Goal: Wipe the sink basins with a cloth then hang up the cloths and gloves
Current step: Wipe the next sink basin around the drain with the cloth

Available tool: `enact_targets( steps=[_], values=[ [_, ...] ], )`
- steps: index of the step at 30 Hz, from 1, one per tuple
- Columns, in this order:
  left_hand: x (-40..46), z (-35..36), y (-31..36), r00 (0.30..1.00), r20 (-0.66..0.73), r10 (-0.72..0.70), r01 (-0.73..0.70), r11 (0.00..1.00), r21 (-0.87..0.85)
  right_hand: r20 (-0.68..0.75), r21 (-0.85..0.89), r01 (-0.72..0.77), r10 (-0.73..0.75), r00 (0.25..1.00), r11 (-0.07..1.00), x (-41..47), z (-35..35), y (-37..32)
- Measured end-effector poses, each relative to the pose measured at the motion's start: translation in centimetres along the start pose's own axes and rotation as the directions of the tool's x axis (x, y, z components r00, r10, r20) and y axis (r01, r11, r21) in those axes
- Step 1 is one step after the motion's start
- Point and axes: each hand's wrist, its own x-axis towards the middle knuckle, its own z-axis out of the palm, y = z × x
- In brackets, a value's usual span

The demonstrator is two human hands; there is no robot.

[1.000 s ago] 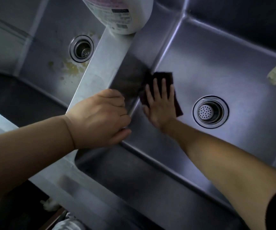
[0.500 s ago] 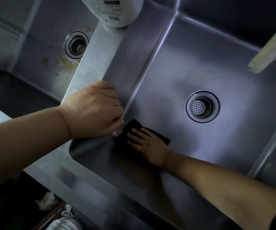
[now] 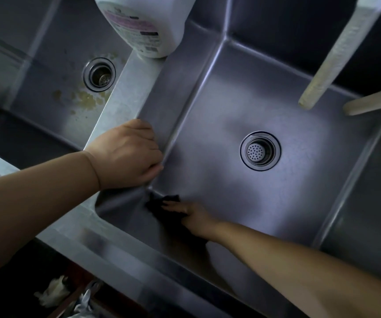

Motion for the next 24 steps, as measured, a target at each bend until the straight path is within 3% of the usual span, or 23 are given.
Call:
enact_targets(
  steps=[5, 10, 13, 16, 24],
  values=[
    [0.1, 0.1, 0.0, 1.0, 0.005, 0.003, -0.003, 1.0, 0.015, 0.039, -0.237, 0.211, -0.208, 0.977, 0.948, 1.0, 0.0, 0.7],
    [0.2, 0.1, 0.1, 1.0, 0.023, 0.015, -0.016, 0.999, 0.036, 0.163, -0.551, 0.41, -0.388, 0.907, 0.727, 0.0, -2.1, 4.0],
    [0.2, 0.1, 0.1, 0.999, 0.035, 0.019, -0.02, 0.999, 0.04, 0.156, -0.666, 0.486, -0.531, 0.833, 0.567, -0.5, -3.5, 5.6],
    [0.1, 0.1, 0.1, 0.999, 0.039, 0.032, -0.033, 0.999, 0.041, -0.05, -0.773, 0.329, -0.569, 0.821, 0.543, -0.6, -6.6, 6.6],
    [0.2, 0.0, 0.1, 0.999, 0.013, 0.047, -0.048, 0.998, 0.041, -0.475, -0.789, -0.162, -0.422, 0.772, 0.592, -6.7, -12.9, 10.2]
  ],
)
